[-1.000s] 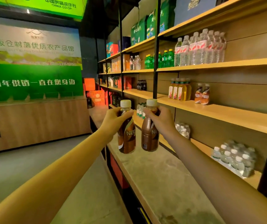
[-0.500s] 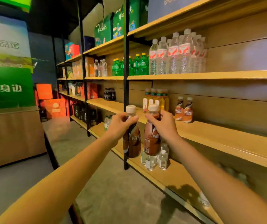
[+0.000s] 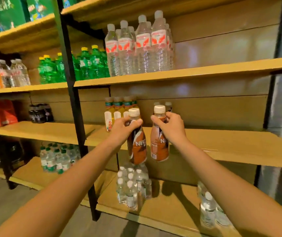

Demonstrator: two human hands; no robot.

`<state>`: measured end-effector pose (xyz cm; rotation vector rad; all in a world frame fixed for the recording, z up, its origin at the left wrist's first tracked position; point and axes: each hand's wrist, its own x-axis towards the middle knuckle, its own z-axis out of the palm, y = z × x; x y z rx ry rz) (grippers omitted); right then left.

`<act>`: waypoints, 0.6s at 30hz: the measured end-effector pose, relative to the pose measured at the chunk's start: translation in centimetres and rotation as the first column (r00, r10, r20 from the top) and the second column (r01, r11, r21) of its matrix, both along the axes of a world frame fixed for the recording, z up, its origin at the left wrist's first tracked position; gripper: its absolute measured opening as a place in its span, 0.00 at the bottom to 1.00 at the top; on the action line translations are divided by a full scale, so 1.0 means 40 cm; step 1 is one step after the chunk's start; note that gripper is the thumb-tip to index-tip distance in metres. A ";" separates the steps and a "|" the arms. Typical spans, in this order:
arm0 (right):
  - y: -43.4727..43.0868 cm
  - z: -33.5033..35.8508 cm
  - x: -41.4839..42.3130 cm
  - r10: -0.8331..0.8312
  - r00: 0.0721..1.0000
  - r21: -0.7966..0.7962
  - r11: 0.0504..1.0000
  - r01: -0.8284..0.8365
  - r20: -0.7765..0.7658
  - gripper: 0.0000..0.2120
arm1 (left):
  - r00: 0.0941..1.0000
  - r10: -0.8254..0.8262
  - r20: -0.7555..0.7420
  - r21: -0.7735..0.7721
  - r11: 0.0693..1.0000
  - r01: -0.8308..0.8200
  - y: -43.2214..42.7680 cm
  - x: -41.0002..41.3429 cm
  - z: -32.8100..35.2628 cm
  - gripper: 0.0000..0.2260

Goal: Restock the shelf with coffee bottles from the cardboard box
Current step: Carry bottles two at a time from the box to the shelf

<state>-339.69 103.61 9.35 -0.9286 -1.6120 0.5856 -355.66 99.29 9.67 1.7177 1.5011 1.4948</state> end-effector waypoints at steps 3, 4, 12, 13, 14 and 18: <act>0.060 -0.002 -0.055 -0.105 0.995 -0.042 0.994 0.104 -0.003 0.10 | 0.994 -0.108 0.021 0.002 0.994 0.108 0.094 -0.057 0.017 0.12; 0.079 -0.003 -0.069 -0.147 0.989 -0.048 0.988 0.147 -0.009 0.10 | 0.990 -0.139 0.024 0.000 0.990 0.139 0.123 -0.073 0.018 0.10; 0.199 -0.012 -0.120 -0.396 0.918 -0.072 0.916 0.394 -0.024 0.11 | 0.944 -0.300 0.139 -0.063 0.948 0.311 0.335 -0.141 0.002 0.17; 0.214 -0.014 -0.118 -0.416 0.909 -0.068 0.908 0.414 -0.023 0.12 | 0.939 -0.311 0.146 -0.079 0.943 0.324 0.360 -0.143 -0.002 0.18; 0.229 -0.016 -0.116 -0.430 0.903 -0.066 0.901 0.428 -0.021 0.13 | 0.936 -0.319 0.148 -0.095 0.938 0.334 0.383 -0.144 -0.006 0.19; 0.284 -0.025 -0.103 -0.470 0.883 -0.071 0.881 0.468 -0.010 0.15 | 0.926 -0.347 0.150 -0.124 0.922 0.366 0.465 -0.133 -0.024 0.21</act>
